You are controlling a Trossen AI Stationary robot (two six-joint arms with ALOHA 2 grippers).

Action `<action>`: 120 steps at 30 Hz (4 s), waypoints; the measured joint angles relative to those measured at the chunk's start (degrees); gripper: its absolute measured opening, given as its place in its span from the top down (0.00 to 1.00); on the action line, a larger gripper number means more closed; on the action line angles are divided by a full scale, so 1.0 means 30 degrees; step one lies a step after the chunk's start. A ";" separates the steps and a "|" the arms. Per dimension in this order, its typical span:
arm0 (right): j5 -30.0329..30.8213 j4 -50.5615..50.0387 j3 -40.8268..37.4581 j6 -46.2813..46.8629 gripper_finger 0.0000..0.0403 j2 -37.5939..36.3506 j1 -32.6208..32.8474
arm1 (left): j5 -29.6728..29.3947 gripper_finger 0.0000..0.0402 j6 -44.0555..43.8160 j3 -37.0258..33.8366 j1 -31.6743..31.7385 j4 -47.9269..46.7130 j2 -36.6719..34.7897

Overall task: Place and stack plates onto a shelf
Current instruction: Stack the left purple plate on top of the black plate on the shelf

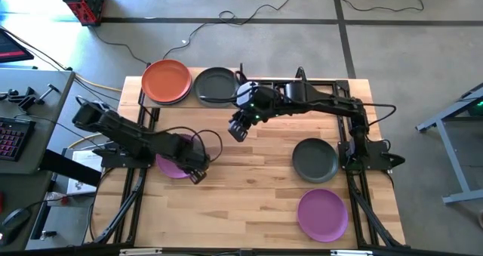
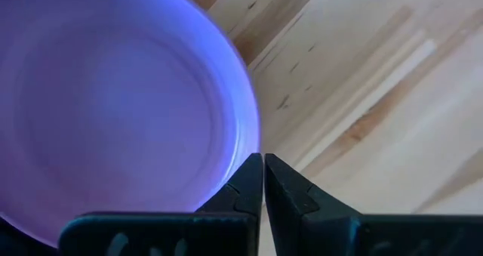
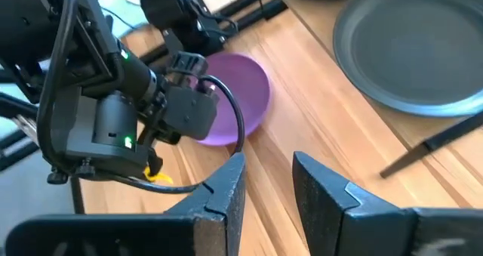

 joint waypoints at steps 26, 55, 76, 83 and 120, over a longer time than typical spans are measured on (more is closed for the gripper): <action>-0.0015 -0.2244 0.0000 -0.2184 0.77 0.0015 0.0001 | -0.0211 0.72 -0.2569 0.0000 0.0867 0.1756 0.3278; -0.0219 -0.2351 0.0000 -0.1623 0.77 0.0020 0.0001 | 0.0087 0.97 -0.1551 0.0022 0.0738 0.1654 0.5230; -0.0205 -0.2365 0.0000 -0.1301 0.75 0.0022 0.0037 | 0.1172 0.99 0.3884 0.0007 -0.3513 0.0242 0.0609; 0.0227 -0.2093 0.0000 0.0540 0.66 0.0022 0.0066 | 0.1245 0.99 0.7251 0.0015 -0.4776 -0.0901 -0.1018; -0.0827 0.0680 -0.0823 0.7703 0.62 0.3678 0.0183 | -0.7355 0.99 2.1742 0.3774 -0.5996 -0.5159 -0.1640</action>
